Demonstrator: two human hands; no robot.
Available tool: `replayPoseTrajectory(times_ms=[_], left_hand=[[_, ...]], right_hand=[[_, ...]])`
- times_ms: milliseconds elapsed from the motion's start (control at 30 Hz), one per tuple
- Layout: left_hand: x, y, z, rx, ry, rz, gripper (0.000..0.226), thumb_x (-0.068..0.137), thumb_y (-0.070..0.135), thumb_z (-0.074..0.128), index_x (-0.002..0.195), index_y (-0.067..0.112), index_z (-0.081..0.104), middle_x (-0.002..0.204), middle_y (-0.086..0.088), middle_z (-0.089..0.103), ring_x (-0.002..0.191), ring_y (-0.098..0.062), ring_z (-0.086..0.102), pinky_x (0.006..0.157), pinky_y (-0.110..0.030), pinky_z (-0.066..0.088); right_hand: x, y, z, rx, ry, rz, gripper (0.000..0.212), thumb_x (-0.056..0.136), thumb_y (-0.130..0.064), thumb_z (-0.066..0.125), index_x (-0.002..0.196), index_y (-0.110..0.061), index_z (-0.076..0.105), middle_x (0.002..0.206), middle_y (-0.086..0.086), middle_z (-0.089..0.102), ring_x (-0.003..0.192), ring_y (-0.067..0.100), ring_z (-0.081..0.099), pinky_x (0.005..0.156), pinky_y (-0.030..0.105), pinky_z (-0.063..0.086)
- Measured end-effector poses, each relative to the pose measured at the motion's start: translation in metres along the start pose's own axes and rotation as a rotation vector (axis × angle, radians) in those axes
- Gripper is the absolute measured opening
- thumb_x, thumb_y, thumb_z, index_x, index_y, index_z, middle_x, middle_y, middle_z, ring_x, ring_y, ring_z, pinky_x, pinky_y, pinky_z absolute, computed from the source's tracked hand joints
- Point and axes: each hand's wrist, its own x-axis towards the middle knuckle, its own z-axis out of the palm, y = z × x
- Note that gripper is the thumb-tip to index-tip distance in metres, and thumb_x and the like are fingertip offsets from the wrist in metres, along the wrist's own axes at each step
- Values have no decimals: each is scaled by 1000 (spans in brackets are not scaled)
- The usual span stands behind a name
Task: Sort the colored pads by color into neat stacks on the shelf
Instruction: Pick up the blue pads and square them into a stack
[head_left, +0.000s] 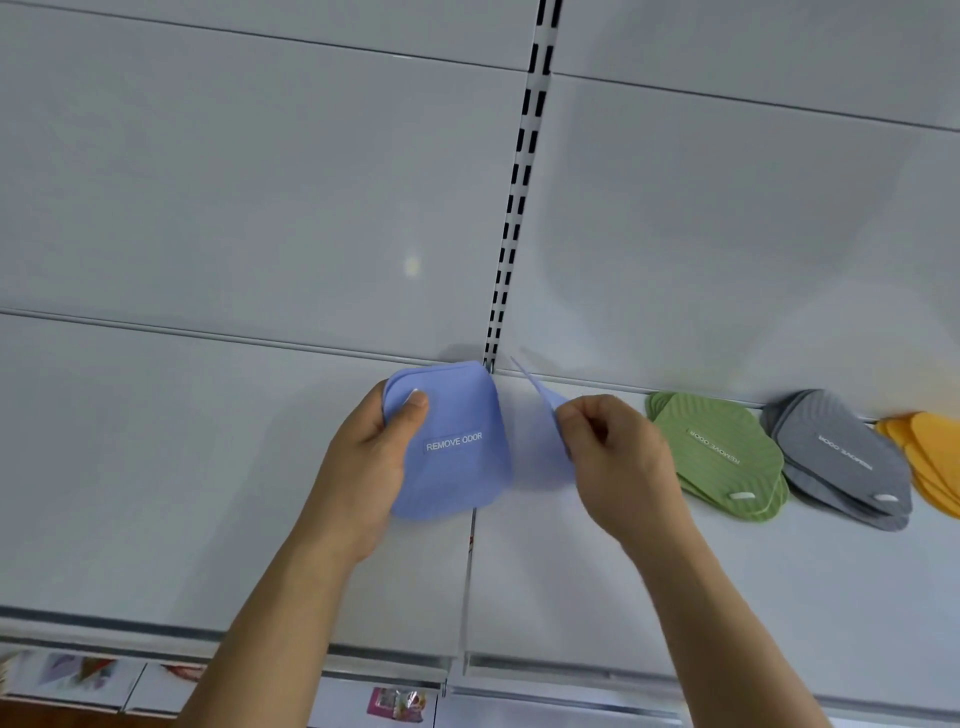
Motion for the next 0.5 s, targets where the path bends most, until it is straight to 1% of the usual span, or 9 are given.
replayPoseTrajectory(times_ms=[133, 200, 267, 300, 333, 400, 433, 467, 500], left_hand=[[-7, 1, 16, -27, -71, 16, 26, 109, 32, 52, 128, 34, 69, 128, 10, 74, 123, -17, 67, 111, -55, 49], [-10, 3, 23, -58, -107, 14, 26, 110, 28, 51, 128, 33, 70, 129, 6, 73, 126, -21, 66, 111, -57, 48], [-10, 3, 23, -105, -96, -3, 26, 109, 26, 52, 127, 30, 71, 129, 3, 74, 125, -24, 67, 111, -59, 48], [-9, 3, 21, -133, -88, -19, 26, 109, 26, 53, 127, 28, 71, 129, 0, 74, 124, -26, 68, 111, -60, 47], [-9, 3, 19, -154, -88, -36, 26, 109, 26, 53, 127, 25, 71, 129, -2, 74, 124, -28, 68, 111, -61, 47], [-9, 3, 15, -173, -104, -54, 27, 108, 25, 54, 129, 22, 71, 130, -5, 73, 124, -30, 67, 111, -62, 47], [-11, 3, 14, -173, -114, -60, 27, 108, 25, 54, 129, 21, 71, 130, -5, 73, 125, -30, 67, 112, -63, 46], [-12, 4, 12, -173, -131, -62, 28, 108, 24, 54, 129, 21, 71, 130, -6, 73, 125, -30, 67, 112, -63, 46], [-14, 4, 11, -167, -155, -58, 28, 108, 24, 53, 129, 20, 71, 131, -6, 73, 125, -30, 67, 112, -63, 46]], right_hand=[[-27, -22, 22, 222, -109, 58, 27, 102, -24, 60, 81, -10, 69, 78, 5, 70, 65, 18, 57, 61, 25, 42], [-33, -20, 33, 224, -67, -31, 19, 101, -20, 62, 86, -20, 73, 84, -9, 72, 76, 10, 63, 65, 15, 44], [-31, -14, 36, 161, 29, -141, 11, 96, -23, 70, 97, -34, 71, 100, -20, 69, 94, 5, 64, 75, 15, 44], [-29, -9, 35, 123, 73, -162, 19, 91, -29, 76, 107, -37, 67, 112, -23, 64, 104, 4, 61, 80, 17, 44], [-25, -3, 32, 86, 88, -154, 41, 86, -39, 80, 122, -38, 61, 127, -24, 57, 116, 2, 57, 90, 20, 44], [-13, 7, 22, 46, -13, -83, 92, 76, -58, 83, 153, -34, 39, 153, -21, 41, 142, 1, 40, 110, 24, 35], [-8, 10, 17, 60, -103, -44, 107, 72, -64, 84, 160, -34, 29, 159, -22, 37, 145, -5, 34, 114, 24, 31], [-5, 12, 11, 91, -181, -18, 113, 69, -66, 84, 161, -36, 25, 157, -25, 40, 141, -12, 35, 113, 23, 31], [-2, 15, 8, 134, -217, -8, 107, 68, -66, 85, 158, -39, 32, 150, -28, 49, 135, -15, 42, 111, 24, 36]])
